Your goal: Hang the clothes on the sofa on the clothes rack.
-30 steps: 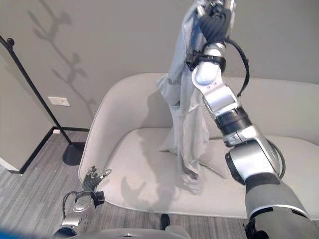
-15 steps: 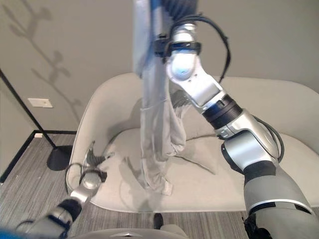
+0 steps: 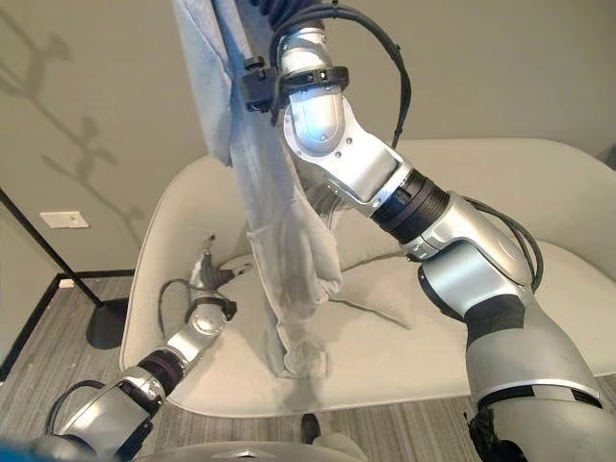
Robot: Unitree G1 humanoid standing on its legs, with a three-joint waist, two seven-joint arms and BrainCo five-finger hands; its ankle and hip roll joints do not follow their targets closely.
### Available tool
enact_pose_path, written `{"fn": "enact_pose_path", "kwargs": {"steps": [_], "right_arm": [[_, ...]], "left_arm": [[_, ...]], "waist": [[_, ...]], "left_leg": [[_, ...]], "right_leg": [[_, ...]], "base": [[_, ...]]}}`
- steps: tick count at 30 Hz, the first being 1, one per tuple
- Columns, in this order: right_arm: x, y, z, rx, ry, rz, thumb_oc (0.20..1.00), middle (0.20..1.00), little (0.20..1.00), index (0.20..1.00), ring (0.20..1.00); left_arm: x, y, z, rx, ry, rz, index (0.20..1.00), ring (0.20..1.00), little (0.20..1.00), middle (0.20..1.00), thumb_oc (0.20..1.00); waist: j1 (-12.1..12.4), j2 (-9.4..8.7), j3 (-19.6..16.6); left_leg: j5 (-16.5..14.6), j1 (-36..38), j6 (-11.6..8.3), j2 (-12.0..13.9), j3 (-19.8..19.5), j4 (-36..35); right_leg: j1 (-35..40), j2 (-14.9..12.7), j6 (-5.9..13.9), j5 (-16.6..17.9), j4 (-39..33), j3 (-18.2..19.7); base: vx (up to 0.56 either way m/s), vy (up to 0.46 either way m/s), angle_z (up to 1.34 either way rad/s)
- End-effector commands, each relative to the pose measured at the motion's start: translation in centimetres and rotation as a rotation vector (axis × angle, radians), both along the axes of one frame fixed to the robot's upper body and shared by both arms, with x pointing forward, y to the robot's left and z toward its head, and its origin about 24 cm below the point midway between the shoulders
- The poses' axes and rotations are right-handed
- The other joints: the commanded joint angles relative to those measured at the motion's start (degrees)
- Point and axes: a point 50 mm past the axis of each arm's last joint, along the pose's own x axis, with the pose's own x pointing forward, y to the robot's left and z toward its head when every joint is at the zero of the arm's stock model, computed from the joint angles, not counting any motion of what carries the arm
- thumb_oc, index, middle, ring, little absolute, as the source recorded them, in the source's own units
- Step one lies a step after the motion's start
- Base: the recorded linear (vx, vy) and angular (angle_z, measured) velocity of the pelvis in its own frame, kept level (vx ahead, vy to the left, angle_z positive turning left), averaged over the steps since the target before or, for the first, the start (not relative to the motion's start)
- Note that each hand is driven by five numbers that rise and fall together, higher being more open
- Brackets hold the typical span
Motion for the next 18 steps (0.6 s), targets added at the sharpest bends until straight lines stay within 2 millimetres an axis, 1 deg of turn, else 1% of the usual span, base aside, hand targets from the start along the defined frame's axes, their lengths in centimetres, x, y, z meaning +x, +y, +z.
{"fn": "enact_pose_path", "kwargs": {"steps": [1, 2, 5, 7, 10, 11, 12, 13, 16, 17, 18], "right_arm": [[-1.2, 0.0, 3.8, 0.0, -0.096, 0.076, 0.2, 0.2, 0.2, 0.2, 0.2], [-1.3, 0.1, 3.7, -0.018, -0.088, 0.103, 0.2, 0.2, 0.2, 0.2, 0.2], [-1.8, 0.0, 4.3, -0.043, -0.092, 0.14, 0.2, 0.2, 0.2, 0.2, 0.2], [-2.0, -0.2, 5.1, -0.044, -0.101, 0.148, 0.2, 0.2, 0.2, 0.2, 0.2], [-2.2, -0.5, 6.3, -0.032, -0.114, 0.158, 0.2, 0.2, 0.2, 0.2, 0.2], [-2.2, -0.5, 6.3, -0.033, -0.114, 0.159, 0.2, 0.2, 0.2, 0.2, 0.2], [-2.4, -0.7, 7.5, -0.018, -0.132, 0.148, 0.2, 0.2, 0.2, 0.2, 0.2], [-2.4, -0.7, 7.5, -0.018, -0.132, 0.149, 0.2, 0.2, 0.2, 0.2, 0.2], [-1.7, -1.3, 9.0, 0.019, -0.126, 0.106, 0.2, 0.2, 0.2, 0.2, 0.2], [-1.7, -1.3, 9.0, 0.019, -0.126, 0.106, 0.2, 0.2, 0.2, 0.2, 0.2], [-1.6, -1.5, 9.4, 0.029, -0.127, 0.094, 0.2, 0.2, 0.2, 0.2, 0.2]], "left_arm": [[2.0, 0.1, 1.9, 0.051, -0.065, -0.053, 1.0, 1.0, 1.0, 1.0, 1.0], [2.1, -0.3, 2.0, 0.058, -0.063, -0.07, 1.0, 1.0, 1.0, 1.0, 1.0], [2.7, -0.4, 2.4, 0.093, -0.062, -0.077, 1.0, 1.0, 1.0, 1.0, 1.0], [3.1, 0.0, 2.3, 0.117, -0.048, -0.061, 1.0, 1.0, 1.0, 1.0, 1.0], [3.5, 0.6, 2.4, 0.11, -0.038, -0.021, 1.0, 1.0, 1.0, 1.0, 1.0], [3.5, 0.6, 2.4, 0.109, -0.039, -0.021, 1.0, 1.0, 1.0, 1.0, 1.0], [3.5, 0.9, 2.1, 0.118, -0.02, -0.013, 1.0, 1.0, 1.0, 1.0, 1.0], [3.5, 0.9, 2.2, 0.117, -0.021, -0.013, 1.0, 1.0, 1.0, 1.0, 1.0], [3.5, 1.2, 1.9, 0.115, -0.004, -0.001, 1.0, 1.0, 1.0, 1.0, 1.0], [3.5, 1.2, 1.9, 0.115, -0.004, -0.001, 1.0, 1.0, 1.0, 1.0, 1.0], [3.5, 1.3, 1.8, 0.121, 0.003, 0.002, 1.0, 1.0, 1.0, 1.0, 1.0]], "waist": [[0.72, -2.34, -0.41], [0.62, -2.34, -0.36], [0.1, -2.33, -0.36], [-0.41, -2.46, -0.54], [-1.08, -2.59, -0.99], [-1.06, -2.57, -0.96], [-1.44, -2.71, -1.54], [-1.43, -2.69, -1.5], [-1.7, -2.93, -2.07], [-1.7, -2.92, -2.06], [-1.79, -3.02, -2.3]], "left_leg": [[-2.87, -0.13, 1.02, -0.42, -1.68, 0.22], [-2.89, -0.19, 1.03, -0.47, -1.53, 0.22], [-2.87, -0.39, 1.0, -0.6, -1.25, 0.22], [-2.96, -0.38, 1.02, -0.67, -0.94, 0.22], [-3.1, -0.31, 0.96, -0.57, -0.31, 0.22], [-3.1, -0.3, 0.96, -0.57, -0.28, 0.22], [-3.36, 0.03, 1.0, -0.49, 0.18, 0.22], [-3.37, 0.05, 1.0, -0.49, 0.2, 0.22], [-3.51, 0.29, 0.89, -0.36, 0.42, 0.22], [-3.51, 0.29, 0.89, -0.35, 0.42, 0.22], [-3.57, 0.41, 0.87, -0.32, 0.46, 0.22]], "right_leg": [[2.26, -3.07, 3.86, -6.34, 6.13, 0.33], [2.27, -3.12, 3.9, -6.2, 6.02, 0.4], [2.2, -3.14, 4.02, -5.85, 5.81, 0.72], [2.14, -3.04, 4.07, -5.68, 5.77, 1.08], [2.17, -2.83, 4.13, -5.55, 5.75, 1.68], [2.17, -2.82, 4.13, -5.55, 5.75, 1.7], [2.46, -2.63, 4.14, -5.59, 5.66, 1.95], [2.47, -2.62, 4.14, -5.59, 5.66, 1.97], [2.72, -2.43, 4.12, -5.63, 5.7, 2.16], [2.73, -2.43, 4.12, -5.63, 5.7, 2.16], [2.82, -2.35, 4.12, -5.69, 5.71, 2.25]], "base": [[0.0, 0.007, -0.07], [-0.01, 0.006, -0.1], [-0.01, 0.009, -0.08], [-0.01, 0.006, -0.04], [0.0, 0.002, -0.06], [0.01, 0.002, -0.11], [0.01, -0.001, -0.1], [0.01, 0.0, -0.12], [0.0, 0.002, -0.1], [0.0, 0.0, 0.0], [0.0, 0.0, 0.0]]}}
